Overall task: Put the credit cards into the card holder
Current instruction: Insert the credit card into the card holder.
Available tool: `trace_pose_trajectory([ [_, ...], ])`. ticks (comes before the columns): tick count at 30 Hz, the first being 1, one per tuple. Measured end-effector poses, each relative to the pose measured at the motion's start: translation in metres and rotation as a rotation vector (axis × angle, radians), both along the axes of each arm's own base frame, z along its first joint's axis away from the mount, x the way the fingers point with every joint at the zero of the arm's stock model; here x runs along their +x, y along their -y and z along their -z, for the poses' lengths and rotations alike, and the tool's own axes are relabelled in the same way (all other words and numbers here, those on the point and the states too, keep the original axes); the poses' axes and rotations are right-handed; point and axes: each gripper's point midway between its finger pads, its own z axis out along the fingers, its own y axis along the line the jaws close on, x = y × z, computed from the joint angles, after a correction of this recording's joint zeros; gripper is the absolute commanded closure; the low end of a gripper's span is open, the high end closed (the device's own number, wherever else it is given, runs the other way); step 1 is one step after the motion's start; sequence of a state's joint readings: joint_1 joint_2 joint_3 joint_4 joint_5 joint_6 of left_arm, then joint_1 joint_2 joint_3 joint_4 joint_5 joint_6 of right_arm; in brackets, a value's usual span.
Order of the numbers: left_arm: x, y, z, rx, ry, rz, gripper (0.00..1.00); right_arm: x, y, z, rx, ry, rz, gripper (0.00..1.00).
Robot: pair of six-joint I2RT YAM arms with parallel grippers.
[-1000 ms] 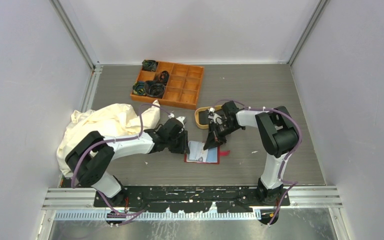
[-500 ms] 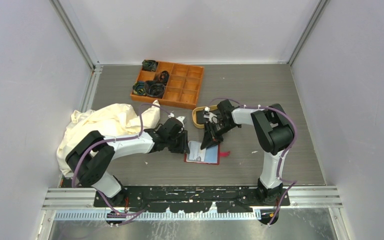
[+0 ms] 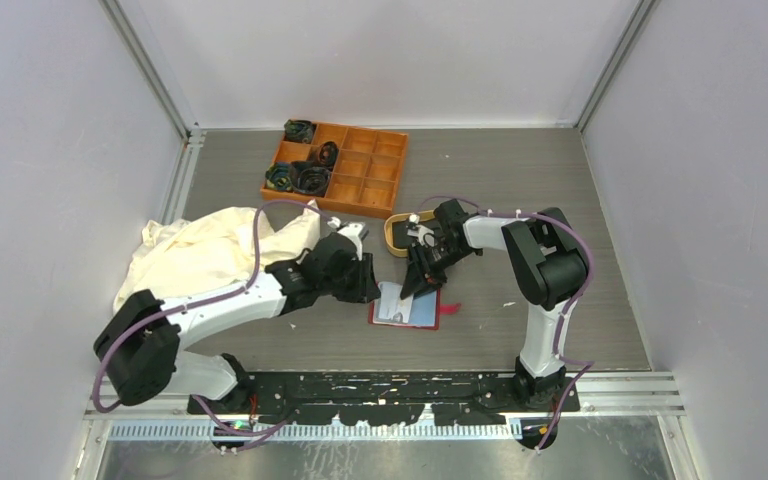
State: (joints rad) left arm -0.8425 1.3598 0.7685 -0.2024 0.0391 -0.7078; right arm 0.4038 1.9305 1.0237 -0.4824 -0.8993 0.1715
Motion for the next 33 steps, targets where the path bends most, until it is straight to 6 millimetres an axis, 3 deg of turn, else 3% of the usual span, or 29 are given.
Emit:
trace_pose_trajectory([
  [3, -0.012, 0.013, -0.012, -0.011, 0.047, 0.038, 0.67, 0.0, 0.0, 0.0, 0.0, 0.0, 0.0, 0.64],
  [9, -0.04, 0.064, -0.019, 0.04, 0.126, 0.134, 0.74, 0.0, 0.0, 0.0, -0.002, -0.001, 0.0, 0.64],
  [12, -0.045, 0.092, -0.011, 0.091, 0.157, 0.155, 0.74, 0.0, 0.0, 0.0, -0.005, -0.002, 0.0, 0.64],
  [16, -0.045, 0.111, 0.008, 0.166, 0.173, 0.168, 0.74, 0.0, 0.001, 0.0, -0.009, -0.004, 0.001, 0.64],
  [24, -0.035, 0.115, 0.043, 0.314, 0.181, 0.159, 0.7, 0.0, 0.001, 0.0, -0.01, -0.004, 0.001, 0.64],
  [30, -0.029, 0.111, 0.054, 0.379, 0.193, 0.158, 0.56, 0.0, 0.001, 0.0, -0.01, -0.004, 0.001, 0.63],
  [33, -0.025, 0.109, 0.055, 0.39, 0.197, 0.148, 0.54, 0.0, 0.001, 0.0, -0.011, -0.006, 0.001, 0.61],
])
